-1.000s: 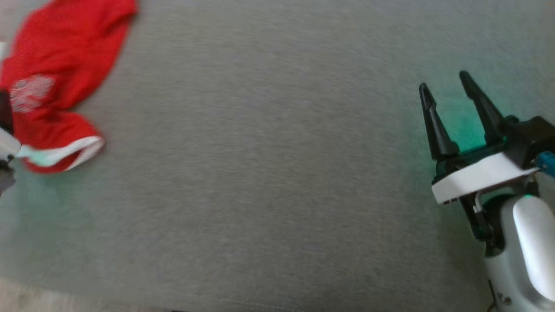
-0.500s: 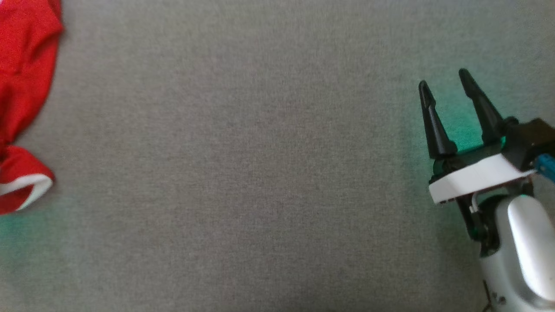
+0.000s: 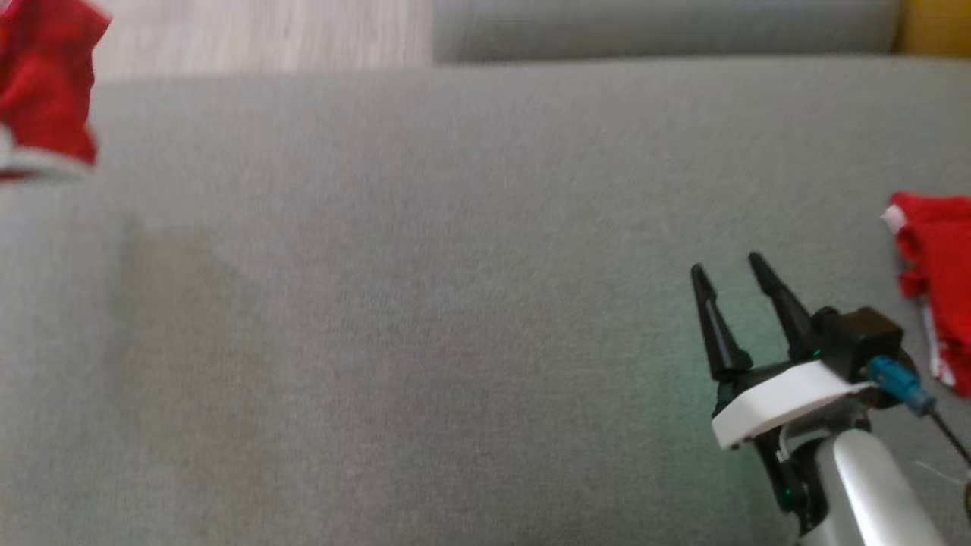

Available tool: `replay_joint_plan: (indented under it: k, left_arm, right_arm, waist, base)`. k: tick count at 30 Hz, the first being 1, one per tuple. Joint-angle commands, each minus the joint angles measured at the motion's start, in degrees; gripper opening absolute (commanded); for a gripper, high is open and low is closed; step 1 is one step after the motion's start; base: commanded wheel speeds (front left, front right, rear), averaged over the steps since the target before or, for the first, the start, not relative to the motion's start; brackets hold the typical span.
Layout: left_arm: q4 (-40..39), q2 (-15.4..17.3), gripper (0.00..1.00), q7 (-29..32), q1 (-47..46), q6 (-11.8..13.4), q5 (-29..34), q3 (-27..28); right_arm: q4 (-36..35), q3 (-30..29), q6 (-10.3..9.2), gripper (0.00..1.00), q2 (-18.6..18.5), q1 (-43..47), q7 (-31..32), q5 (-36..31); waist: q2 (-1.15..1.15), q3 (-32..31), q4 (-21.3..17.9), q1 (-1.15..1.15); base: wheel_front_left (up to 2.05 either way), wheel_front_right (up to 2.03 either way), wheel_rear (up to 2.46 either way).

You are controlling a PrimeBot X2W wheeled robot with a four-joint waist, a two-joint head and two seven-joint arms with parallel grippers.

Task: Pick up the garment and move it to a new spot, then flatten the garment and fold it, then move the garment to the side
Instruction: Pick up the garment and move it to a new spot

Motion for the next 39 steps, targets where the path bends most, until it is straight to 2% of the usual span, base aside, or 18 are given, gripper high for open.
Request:
replay_joint_plan:
  k: [1, 7, 13, 15, 20, 26, 29, 30, 31, 32, 34, 39]
  left_arm:
    - [-3.0, 1.9, 0.00, 0.3, -4.2, -0.5, 0.2, 1.5]
    - [-9.0, -4.8, 0.00, 2.2, -9.5, -2.2, -0.5, -5.0]
    - [-10.2, -10.5, 0.00, 3.8, -9.8, -4.2, -0.9, -11.8]
    - [-8.5, -12.2, 0.00, 3.4, -8.2, -4.8, 0.0, -14.6]
    - [-1.9, -15.0, 0.00, -1.7, -3.1, -5.6, 2.8, -18.6]
    - [10.4, -19.2, 0.00, -8.7, 5.1, -5.7, 4.8, -22.6]
    - [13.4, -20.8, 0.00, -11.3, 6.7, -5.7, 4.9, -23.0]
    - [14.7, -21.4, 0.23, -12.6, 7.3, -5.7, 5.2, -23.3]
    - [15.7, -22.0, 0.94, -14.0, 7.6, -5.7, 5.4, -23.3]
    - [16.5, -22.5, 1.00, -15.4, 7.8, -5.6, 5.5, -23.2]
    - [17.4, -23.3, 1.00, -18.7, 8.1, -5.5, 5.5, -22.4]
    - [14.4, -24.3, 1.00, -31.3, 10.4, -7.6, 4.5, -18.7]
  right_arm:
    - [-1.7, 1.5, 0.39, 1.00, 0.2, -1.1, -0.5, 0.4]
    - [-1.6, 3.3, 0.39, 1.00, 0.4, -1.3, 0.1, 0.7]
    - [-1.8, 5.6, 0.39, 1.00, 0.6, -4.0, 0.1, 1.1]
    - [-1.6, 6.6, 0.39, 1.00, 0.9, -5.4, -0.2, 1.4]
    - [-0.6, 7.3, 0.39, 1.00, 1.4, -7.0, -1.2, 1.8]
    - [0.5, 7.3, 0.39, 1.00, 1.5, -7.7, -2.0, 1.8]
    - [0.7, 6.8, 0.39, 1.00, 1.5, -7.7, -2.3, 1.6]
    - [0.8, 6.4, 0.39, 1.00, 1.6, -7.6, -2.4, 1.5]
    - [0.9, 6.2, 0.39, 1.00, 1.6, -7.4, -2.5, 1.5]
    - [1.0, 6.0, 0.39, 1.00, 1.6, -7.2, -2.5, 1.6]
    - [1.2, 5.9, 0.39, 1.00, 1.6, -6.7, -2.4, 1.5]
    - [0.8, 4.7, 0.39, 1.00, 1.7, -5.0, -2.2, 1.1]
  waist:
    - [0.00, -4.4, -2.1, 0.02]
    - [0.00, -5.2, -6.4, 0.02]
    - [0.00, -3.0, -11.8, 0.02]
    - [0.00, -1.4, -14.4, 0.02]
    - [0.00, 0.7, -17.6, 0.02]
    - [0.00, 1.5, -19.0, 0.02]
    - [0.00, 1.5, -18.9, 0.02]
    - [0.00, 1.4, -18.6, 0.02]
    - [0.00, 1.2, -18.2, 0.02]
    - [0.00, 1.0, -17.8, 0.02]
    - [0.00, 0.4, -16.9, 0.02]
    - [0.00, -1.6, -13.8, 0.02]
  base:
    - [0.00, 0.00, 0.00]
    - [0.00, 0.00, 0.00]
    - [0.00, 0.00, 0.00]
    - [0.00, 0.00, 0.00]
    - [0.00, 0.00, 0.00]
    - [0.00, 0.00, 0.00]
    - [0.00, 0.00, 0.00]
    - [0.00, 0.00, 0.00]
    - [0.00, 0.00, 0.00]
    - [0.00, 0.00, 0.00]
    - [0.00, 0.00, 0.00]
    - [0.00, 0.00, 0.00]
